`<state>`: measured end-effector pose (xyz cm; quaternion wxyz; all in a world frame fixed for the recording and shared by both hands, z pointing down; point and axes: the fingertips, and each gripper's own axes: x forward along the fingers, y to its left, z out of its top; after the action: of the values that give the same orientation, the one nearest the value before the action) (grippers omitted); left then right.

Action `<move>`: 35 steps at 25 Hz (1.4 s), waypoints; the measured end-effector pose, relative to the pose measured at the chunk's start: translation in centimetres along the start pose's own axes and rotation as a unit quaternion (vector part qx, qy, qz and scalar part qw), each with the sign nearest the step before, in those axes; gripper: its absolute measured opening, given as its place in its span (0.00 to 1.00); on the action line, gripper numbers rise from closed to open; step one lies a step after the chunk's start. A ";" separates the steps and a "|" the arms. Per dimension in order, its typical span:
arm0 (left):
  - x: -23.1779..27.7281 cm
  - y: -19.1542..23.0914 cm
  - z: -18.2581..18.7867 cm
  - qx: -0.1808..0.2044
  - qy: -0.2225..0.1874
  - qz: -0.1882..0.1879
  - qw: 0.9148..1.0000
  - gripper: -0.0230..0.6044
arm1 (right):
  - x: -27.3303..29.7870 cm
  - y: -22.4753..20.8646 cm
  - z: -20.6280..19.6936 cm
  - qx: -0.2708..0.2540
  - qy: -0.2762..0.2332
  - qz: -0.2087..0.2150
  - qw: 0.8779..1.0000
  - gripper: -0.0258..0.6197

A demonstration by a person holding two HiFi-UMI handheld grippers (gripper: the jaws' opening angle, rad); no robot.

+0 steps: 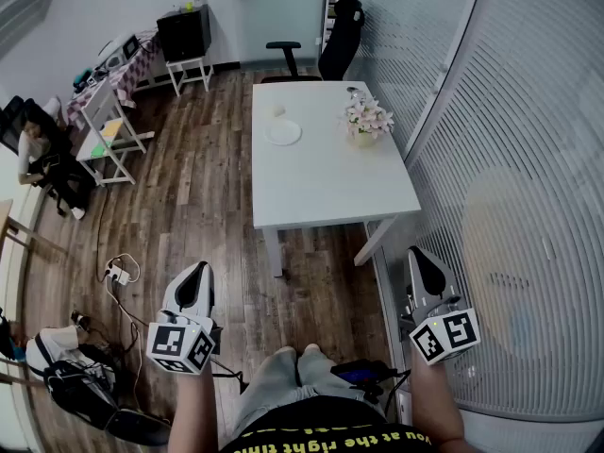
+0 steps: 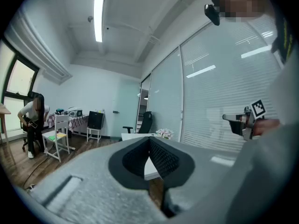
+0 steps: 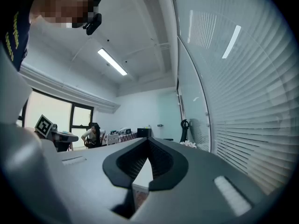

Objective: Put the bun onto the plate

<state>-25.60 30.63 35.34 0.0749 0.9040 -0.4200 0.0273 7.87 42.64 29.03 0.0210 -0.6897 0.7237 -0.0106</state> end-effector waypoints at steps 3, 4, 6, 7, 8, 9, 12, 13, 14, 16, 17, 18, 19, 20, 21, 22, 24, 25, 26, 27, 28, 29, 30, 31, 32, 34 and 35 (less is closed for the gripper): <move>-0.2 0.1 0.2 0.001 -0.001 -0.002 1.000 0.04 | 0.0 0.4 0.0 0.000 0.002 0.001 1.000 0.05; -0.3 0.2 0.3 0.002 -0.001 -0.002 1.000 0.04 | 0.0 0.5 0.0 -0.001 0.002 0.002 1.000 0.05; -0.3 0.2 0.3 0.002 0.000 -0.002 1.000 0.04 | 0.1 0.6 0.0 0.000 0.002 0.004 1.000 0.05; -0.3 0.2 0.3 0.002 0.000 -0.001 1.000 0.04 | 0.2 0.6 0.0 0.000 0.001 0.004 1.000 0.05; -0.3 0.2 0.3 0.001 0.000 -0.001 1.000 0.04 | 0.2 0.6 0.0 0.000 0.001 0.005 1.000 0.05; -0.2 0.1 0.3 0.002 0.000 -0.001 1.000 0.04 | 0.3 0.6 0.0 0.000 0.001 0.006 1.000 0.05; -0.1 -0.1 0.3 0.001 0.001 -0.001 1.000 0.04 | 0.4 0.5 -0.1 -0.001 0.002 0.008 1.000 0.05; 0.0 -0.2 0.3 0.001 0.001 0.000 1.000 0.04 | 0.4 0.4 -0.1 0.000 0.002 0.008 1.000 0.05; 0.1 -0.3 0.2 0.001 0.001 0.000 1.000 0.04 | 0.5 0.3 -0.1 0.002 0.001 0.009 1.000 0.05; 0.3 -0.4 0.2 0.001 0.003 0.002 1.000 0.04 | 0.6 0.1 -0.1 0.016 -0.003 0.015 1.000 0.05; 0.4 -0.5 0.1 0.002 0.003 0.003 1.000 0.04 | 0.6 0.0 -0.1 0.026 -0.006 0.019 0.999 0.05; 0.6 -0.6 0.1 0.002 0.003 0.003 1.000 0.04 | 0.7 -0.3 -0.1 0.034 -0.009 0.023 0.999 0.05; 0.9 -0.7 0.0 0.002 0.004 0.005 1.000 0.04 | 0.8 -0.5 -0.1 0.036 -0.009 0.024 0.999 0.05; 1.1 -0.8 -0.1 0.003 0.004 0.006 1.000 0.04 | 1.0 -0.8 -0.2 0.035 -0.008 0.024 0.999 0.05; 1.4 -0.9 -0.1 0.003 0.005 0.006 1.000 0.04 | 1.2 -1.1 -0.3 0.033 -0.007 0.024 0.999 0.05; 1.7 -1.0 -0.1 0.003 0.006 0.007 1.000 0.04 | 1.4 -1.4 -0.4 0.033 -0.006 0.025 0.999 0.05; 2.2 -1.3 -0.2 0.003 0.005 0.009 1.000 0.04 | 1.8 -1.9 -0.6 0.032 -0.005 0.027 0.999 0.05; 2.5 -1.4 -0.3 0.002 0.005 0.011 1.000 0.04 | 2.0 -2.1 -0.8 0.032 -0.004 0.028 0.999 0.05; 2.7 -1.5 -0.4 0.002 0.005 0.011 1.000 0.04 | 2.1 -2.3 -1.0 0.032 -0.003 0.029 0.999 0.05; 3.0 -1.6 -0.5 0.003 0.005 0.012 1.000 0.04 | 2.2 -2.6 -1.2 0.032 -0.002 0.031 0.999 0.05; 3.2 -1.7 -0.6 0.004 0.005 0.012 1.000 0.04 | 2.3 -2.8 -1.4 0.032 -0.001 0.032 0.999 0.05; 3.4 -1.8 -0.6 0.005 0.005 0.012 1.000 0.04 | 2.4 -3.0 -1.5 0.032 -0.001 0.032 0.999 0.05; 3.6 -1.9 -0.6 0.006 0.004 0.012 1.000 0.04 | 2.5 -3.2 -1.6 0.032 -0.001 0.032 0.999 0.05; 3.9 -1.9 -0.5 0.006 0.004 0.012 1.000 0.04 | 2.6 -3.4 -1.6 0.033 0.000 0.032 0.999 0.05; 4.1 -2.0 -0.5 0.007 0.004 0.012 1.000 0.04 | 2.7 -3.6 -1.6 0.033 0.000 0.032 0.999 0.05; 4.6 -2.1 -0.5 0.006 0.004 0.012 1.000 0.04 | 2.9 -4.0 -1.7 0.033 0.002 0.032 0.999 0.05; 4.9 -2.2 -0.5 0.007 0.003 0.011 1.000 0.04 | 3.0 -4.2 -1.8 0.034 0.002 0.031 0.999 0.05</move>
<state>-20.81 28.43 36.15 0.0699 0.8995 -0.4299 0.0340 11.84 39.40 30.97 0.0431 -0.6656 0.7442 -0.0362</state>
